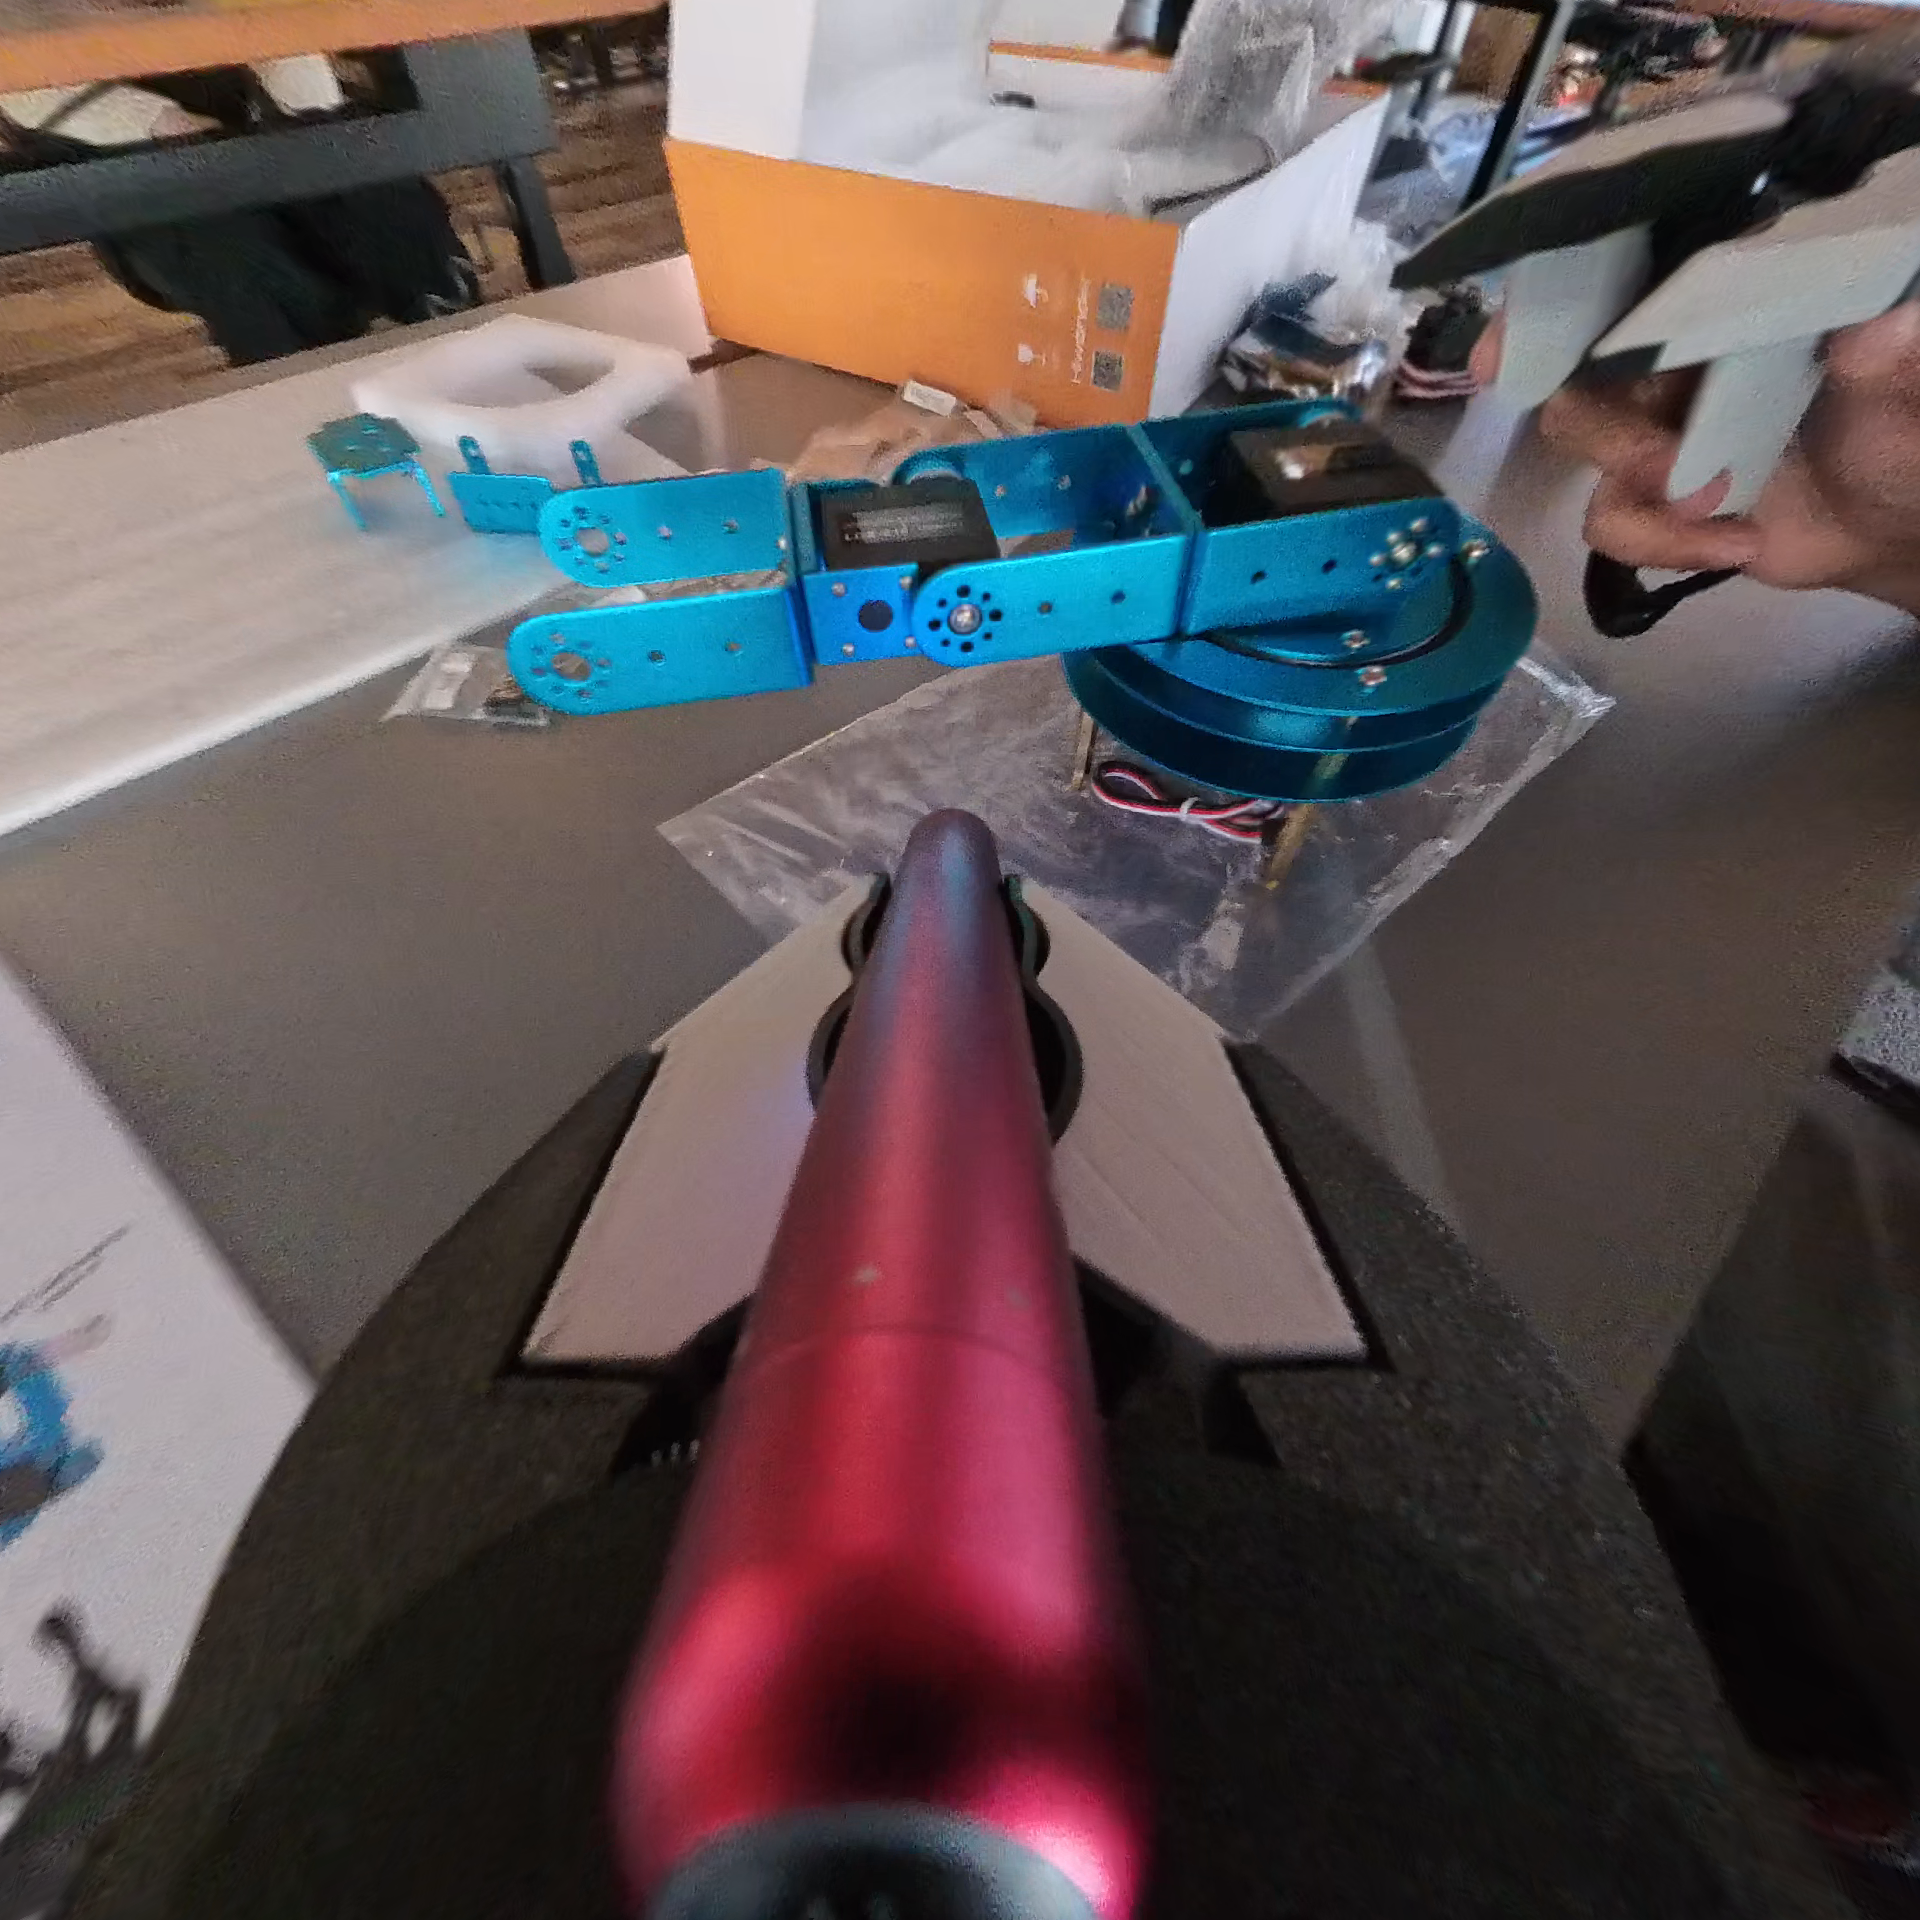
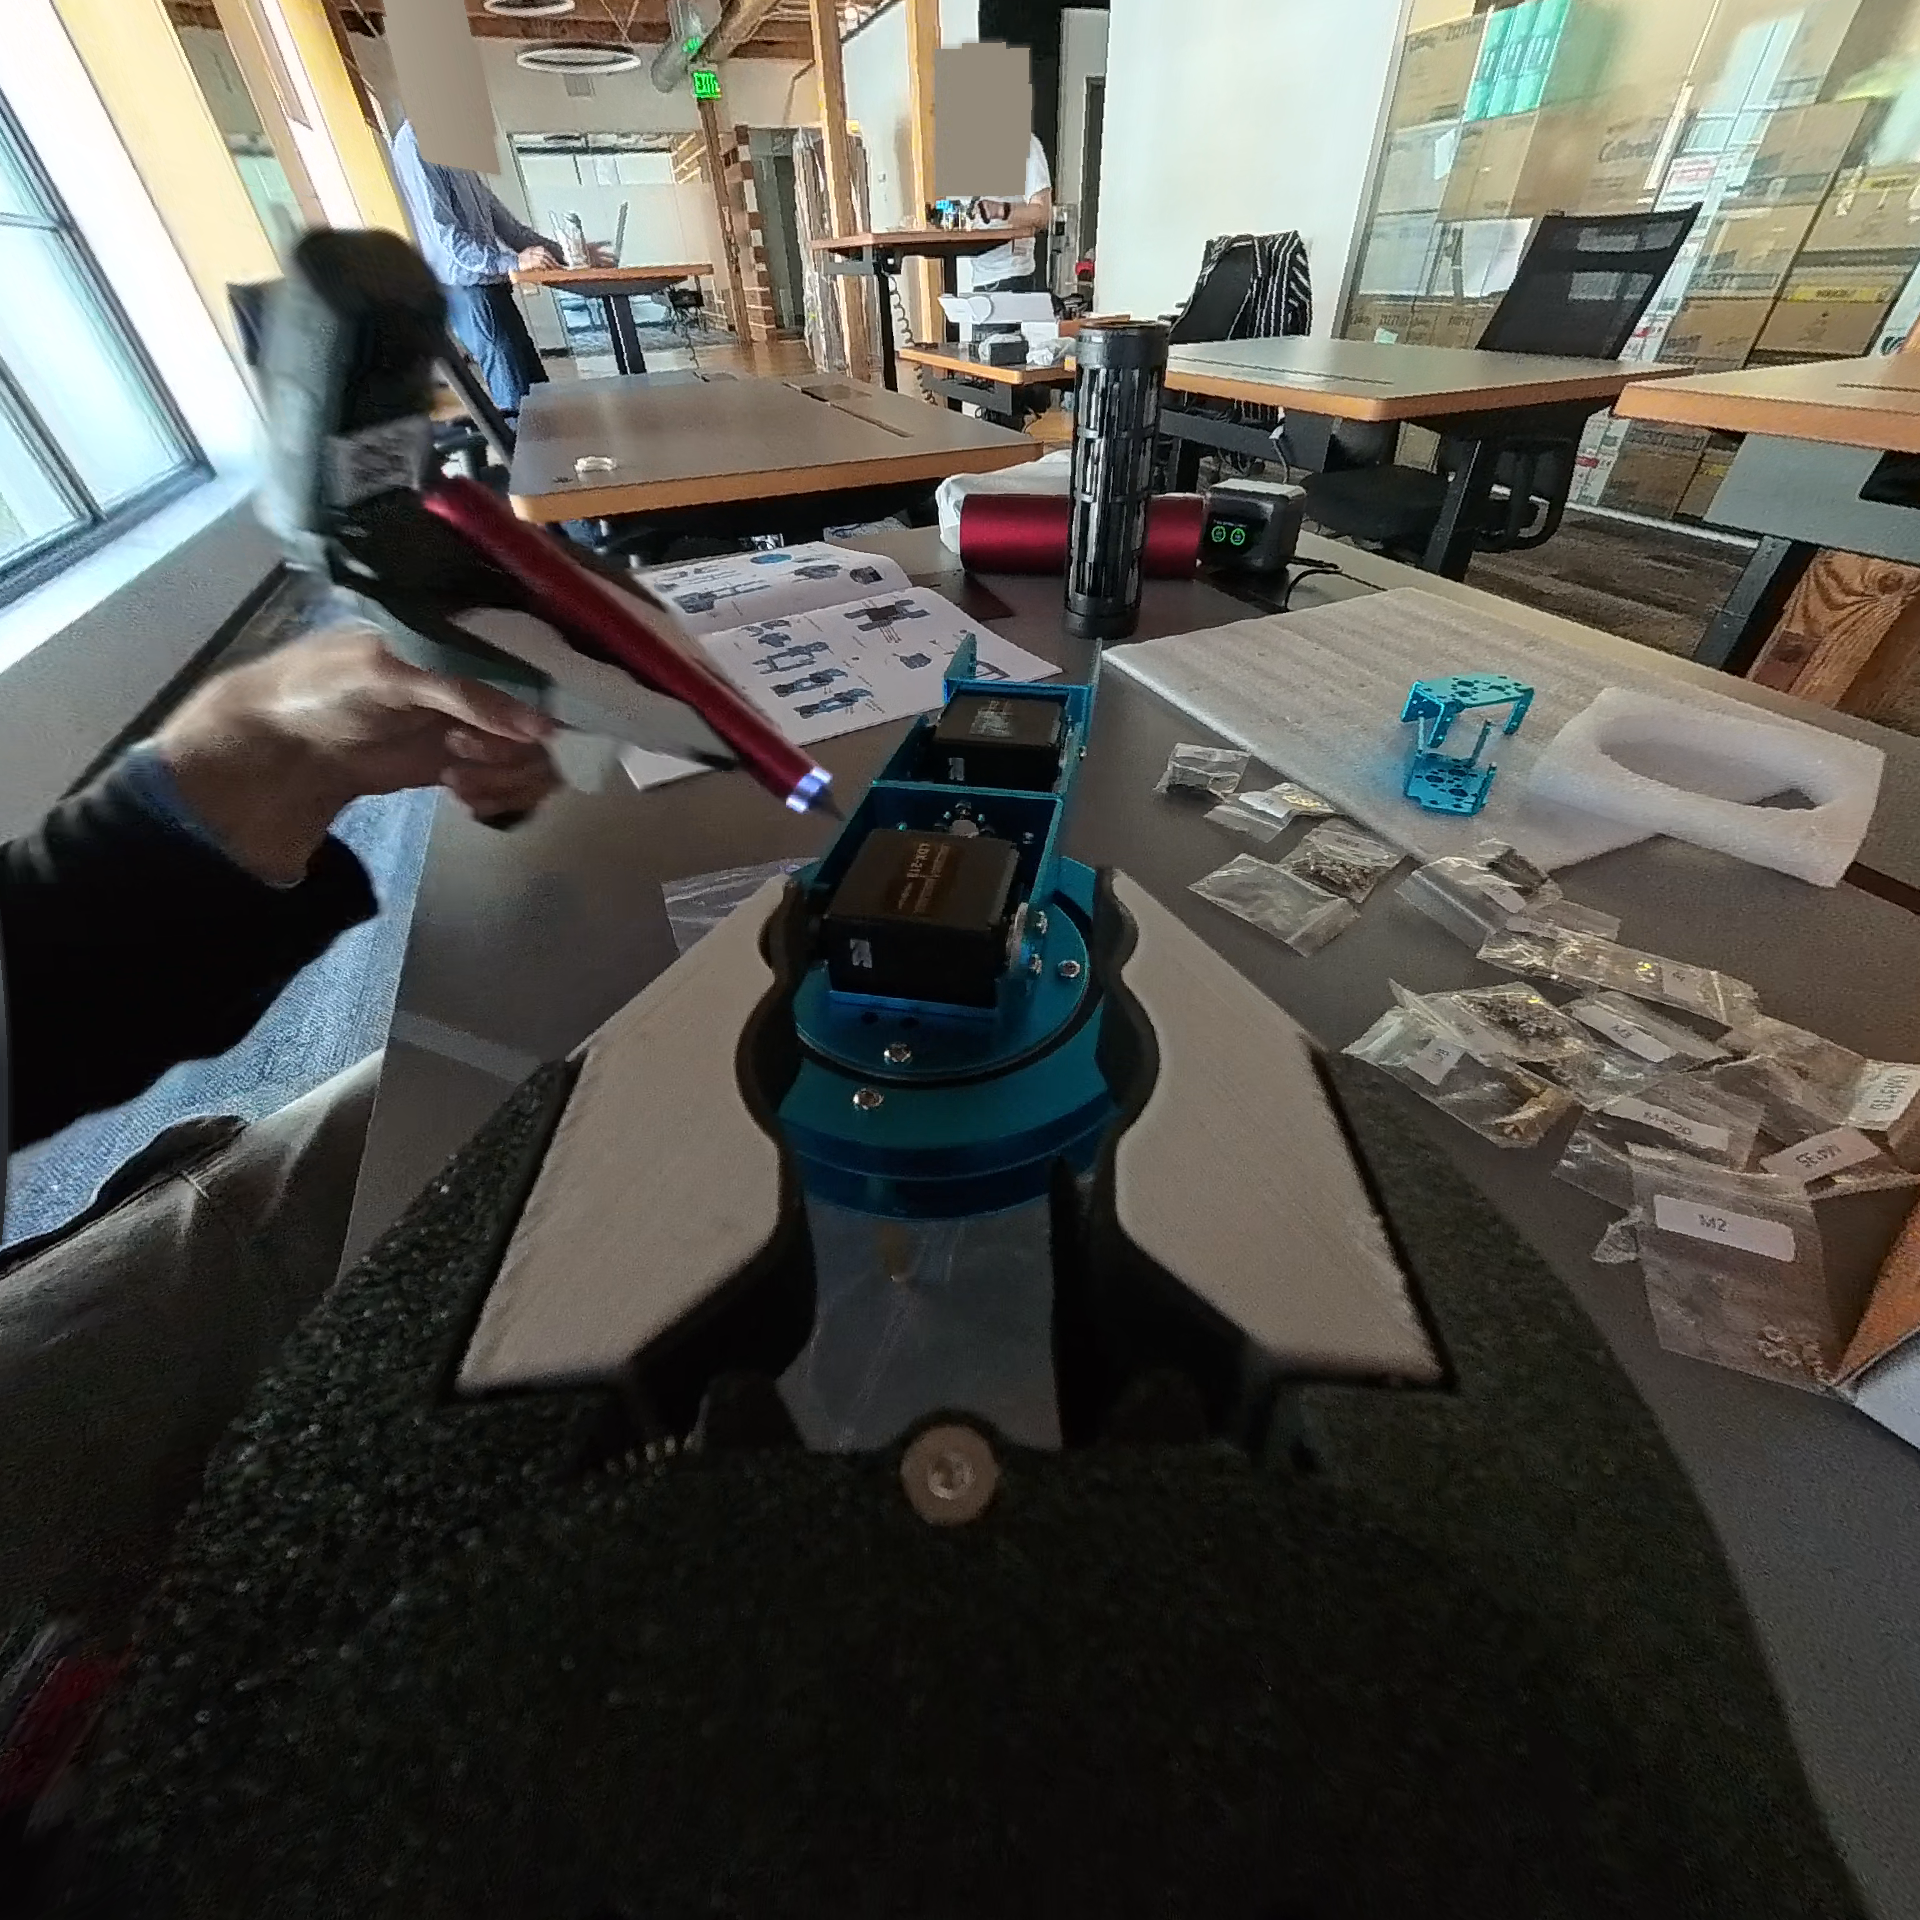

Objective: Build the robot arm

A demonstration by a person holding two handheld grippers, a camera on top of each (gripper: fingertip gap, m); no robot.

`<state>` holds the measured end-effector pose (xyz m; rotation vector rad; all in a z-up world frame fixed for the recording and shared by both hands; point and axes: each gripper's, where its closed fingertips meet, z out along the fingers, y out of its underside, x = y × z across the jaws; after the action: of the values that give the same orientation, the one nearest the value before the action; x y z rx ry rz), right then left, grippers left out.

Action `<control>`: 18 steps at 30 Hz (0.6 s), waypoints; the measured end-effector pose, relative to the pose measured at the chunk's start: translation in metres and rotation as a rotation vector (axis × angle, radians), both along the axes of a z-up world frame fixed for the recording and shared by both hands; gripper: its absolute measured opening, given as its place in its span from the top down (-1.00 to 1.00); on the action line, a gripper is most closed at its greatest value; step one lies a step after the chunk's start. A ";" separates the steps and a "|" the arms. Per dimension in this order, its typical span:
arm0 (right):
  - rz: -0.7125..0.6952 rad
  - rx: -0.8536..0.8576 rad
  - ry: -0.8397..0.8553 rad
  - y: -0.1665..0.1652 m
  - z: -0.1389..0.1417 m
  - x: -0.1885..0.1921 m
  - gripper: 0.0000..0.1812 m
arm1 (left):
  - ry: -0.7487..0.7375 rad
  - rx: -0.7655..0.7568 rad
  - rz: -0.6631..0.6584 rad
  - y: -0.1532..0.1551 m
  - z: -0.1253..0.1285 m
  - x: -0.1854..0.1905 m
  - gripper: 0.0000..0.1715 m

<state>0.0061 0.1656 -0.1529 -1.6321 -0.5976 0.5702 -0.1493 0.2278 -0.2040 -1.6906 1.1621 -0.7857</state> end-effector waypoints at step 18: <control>-0.008 -0.003 -0.026 0.002 -0.004 0.000 0.41 | 0.130 0.073 -0.033 -0.002 -0.032 0.032 0.77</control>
<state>0.0059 0.1673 -0.1570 -1.6456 -0.6096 0.5451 -0.1177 0.2254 -0.2357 -1.6863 1.2949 -0.6535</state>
